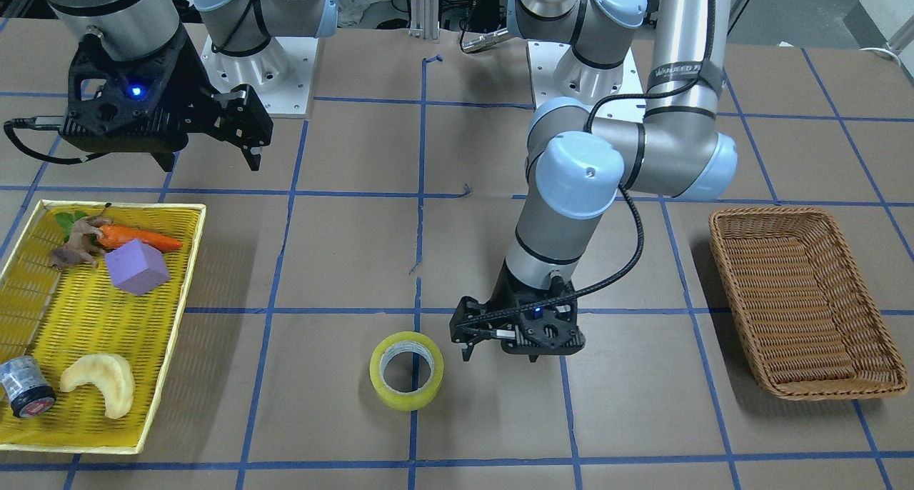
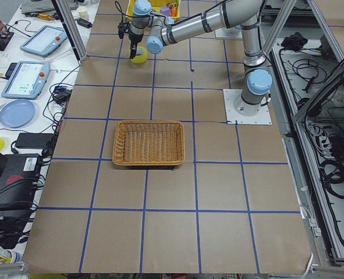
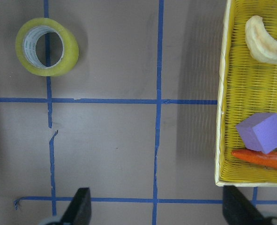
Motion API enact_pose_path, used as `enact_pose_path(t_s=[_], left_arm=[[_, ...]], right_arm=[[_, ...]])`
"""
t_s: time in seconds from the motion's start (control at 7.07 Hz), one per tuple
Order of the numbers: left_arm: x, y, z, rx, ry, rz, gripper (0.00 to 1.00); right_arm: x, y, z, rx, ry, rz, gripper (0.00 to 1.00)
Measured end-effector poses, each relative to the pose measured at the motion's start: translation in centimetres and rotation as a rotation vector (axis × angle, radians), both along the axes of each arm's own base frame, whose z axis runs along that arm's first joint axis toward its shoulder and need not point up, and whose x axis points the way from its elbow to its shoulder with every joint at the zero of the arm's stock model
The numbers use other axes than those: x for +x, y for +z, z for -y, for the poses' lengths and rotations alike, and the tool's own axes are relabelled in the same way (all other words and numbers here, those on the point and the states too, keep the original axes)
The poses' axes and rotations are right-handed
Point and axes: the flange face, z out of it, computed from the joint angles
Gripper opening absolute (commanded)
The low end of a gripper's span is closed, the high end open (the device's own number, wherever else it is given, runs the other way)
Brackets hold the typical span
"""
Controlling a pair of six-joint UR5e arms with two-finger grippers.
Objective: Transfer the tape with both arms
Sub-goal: 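Lower the left gripper onto the tape roll and grip its rim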
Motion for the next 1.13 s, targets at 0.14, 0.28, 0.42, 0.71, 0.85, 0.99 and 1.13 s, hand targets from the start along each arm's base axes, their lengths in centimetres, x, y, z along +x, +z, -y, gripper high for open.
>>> enact_pose_path(t_s=[0.14,0.28,0.42,0.71,0.85,0.99,1.13], left_arm=[[-2.0,-2.4,0.4,0.006,0.003,-0.027,0.95],[-3.3,-4.4,0.4,0.029,0.018,-0.042,0.95],[-4.3,-6.1,0.3,0.056,0.042,-0.052,0.95],[-5.1,-8.7,0.3,0.089,0.057,-0.053,0.38],[-5.3,-9.6,0.4,0.097,0.058,-0.053,0.0],[-5.6,-10.2,0.4,0.105,0.058,-0.053,0.0],[-5.7,-10.4,0.4,0.109,0.054,-0.051,0.0]], right_arm=[[0.0,0.1,0.0,-0.006,0.009,-0.003,1.0],[-0.1,0.0,0.0,-0.007,0.014,-0.005,1.0],[-0.1,0.0,0.0,-0.008,0.016,-0.006,1.0],[0.0,0.0,0.0,-0.007,0.018,-0.002,1.0],[0.0,0.0,-0.1,-0.007,0.019,-0.001,1.0],[0.0,-0.1,-0.1,-0.006,0.019,-0.001,1.0],[0.0,0.0,-0.1,-0.007,0.019,-0.002,1.0]])
